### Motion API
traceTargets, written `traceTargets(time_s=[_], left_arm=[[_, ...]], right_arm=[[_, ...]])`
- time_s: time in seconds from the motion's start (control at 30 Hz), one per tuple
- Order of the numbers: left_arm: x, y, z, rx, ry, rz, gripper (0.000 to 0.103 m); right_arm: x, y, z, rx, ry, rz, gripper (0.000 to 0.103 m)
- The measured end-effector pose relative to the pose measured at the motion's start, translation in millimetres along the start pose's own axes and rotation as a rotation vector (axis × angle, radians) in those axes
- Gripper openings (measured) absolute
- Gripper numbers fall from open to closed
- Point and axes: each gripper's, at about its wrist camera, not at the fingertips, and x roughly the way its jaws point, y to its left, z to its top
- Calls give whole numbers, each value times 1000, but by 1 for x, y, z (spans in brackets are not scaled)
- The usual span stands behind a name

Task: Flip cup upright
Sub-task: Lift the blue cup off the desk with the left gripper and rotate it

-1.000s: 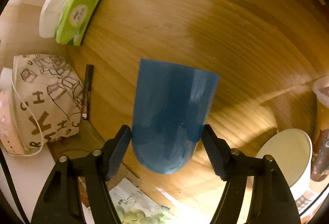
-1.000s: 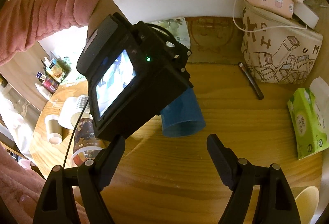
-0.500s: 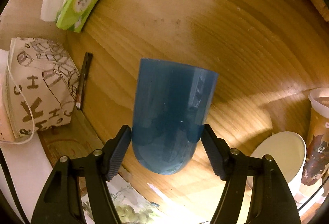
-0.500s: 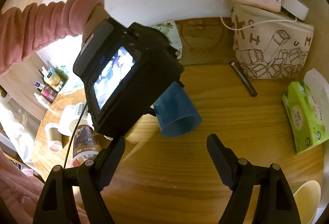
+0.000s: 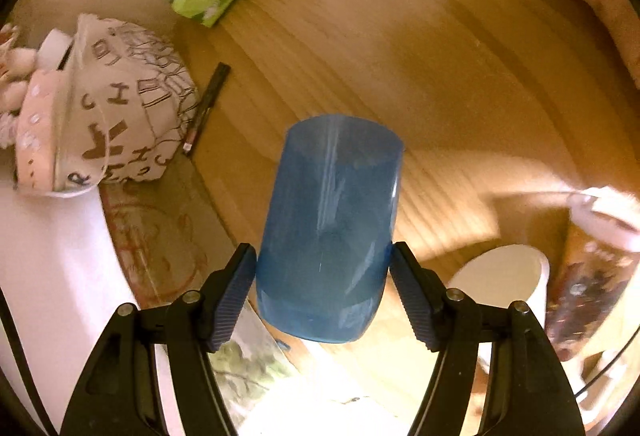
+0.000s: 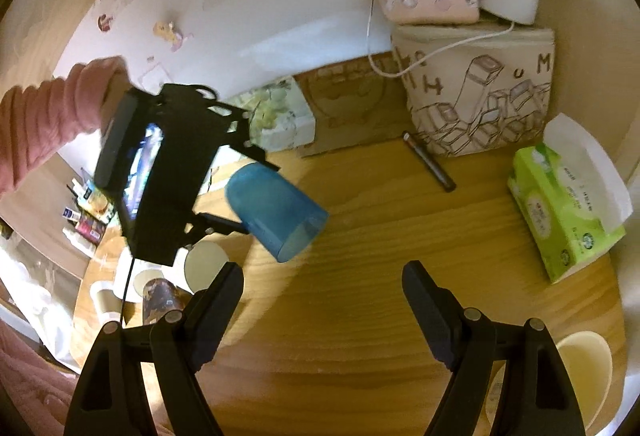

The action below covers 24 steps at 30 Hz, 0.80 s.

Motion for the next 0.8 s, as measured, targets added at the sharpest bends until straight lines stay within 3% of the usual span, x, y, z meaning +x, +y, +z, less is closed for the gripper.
traceTargets(time_s=[0.43,0.63,0.8], left_arm=[[-74,-24,2,-219,7,23,71],[-107,-48,2,-348,5,40,71],[-131,-79,-4,-390,29,85,71]], right_arm=[[-32,17,-12,-41,-66,48,82],[-48,31,-20,-77,-75,72,82],[-58,44,-29,-103,-86,96,82]])
